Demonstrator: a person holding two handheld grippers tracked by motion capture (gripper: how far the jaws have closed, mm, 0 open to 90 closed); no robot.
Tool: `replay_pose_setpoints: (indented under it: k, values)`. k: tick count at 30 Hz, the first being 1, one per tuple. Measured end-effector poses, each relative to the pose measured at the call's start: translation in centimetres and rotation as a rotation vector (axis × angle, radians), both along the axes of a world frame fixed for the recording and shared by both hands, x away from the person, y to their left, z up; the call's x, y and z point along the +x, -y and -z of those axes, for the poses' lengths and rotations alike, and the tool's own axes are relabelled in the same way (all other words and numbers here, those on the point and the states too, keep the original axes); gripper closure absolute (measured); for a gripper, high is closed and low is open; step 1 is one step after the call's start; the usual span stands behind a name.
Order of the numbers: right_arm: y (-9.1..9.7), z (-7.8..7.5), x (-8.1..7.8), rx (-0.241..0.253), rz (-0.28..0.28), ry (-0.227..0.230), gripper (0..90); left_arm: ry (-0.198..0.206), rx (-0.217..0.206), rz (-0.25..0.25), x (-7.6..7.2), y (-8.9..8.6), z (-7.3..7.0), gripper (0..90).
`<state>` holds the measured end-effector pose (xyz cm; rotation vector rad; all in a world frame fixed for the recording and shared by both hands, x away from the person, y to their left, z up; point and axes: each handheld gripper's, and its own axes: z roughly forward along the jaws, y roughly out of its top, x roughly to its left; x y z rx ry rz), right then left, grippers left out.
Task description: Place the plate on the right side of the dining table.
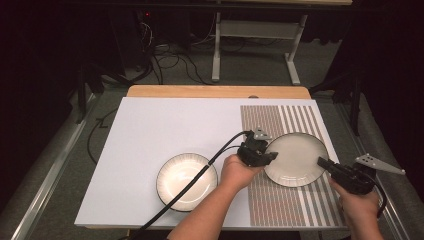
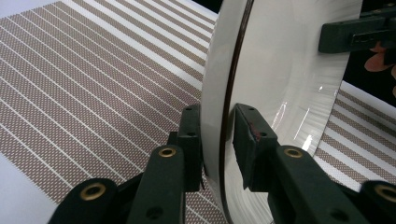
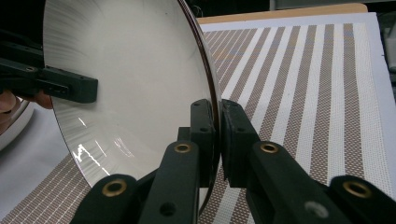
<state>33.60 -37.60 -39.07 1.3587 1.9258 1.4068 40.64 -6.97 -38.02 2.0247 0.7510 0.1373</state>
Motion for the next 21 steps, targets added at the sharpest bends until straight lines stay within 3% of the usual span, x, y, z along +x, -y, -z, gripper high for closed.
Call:
replay_pose_setpoints:
  k: [8,21]
  values:
    - [-0.27,0.23,0.15,-0.025,-0.001,-0.007,86.7,-0.017,0.014,-0.007,0.2,-0.03,0.43,72.3]
    - [-0.35,0.38,0.22,-0.019,0.018,-0.012,86.8,-0.013,0.026,-0.033,0.32,0.3,0.61,70.5]
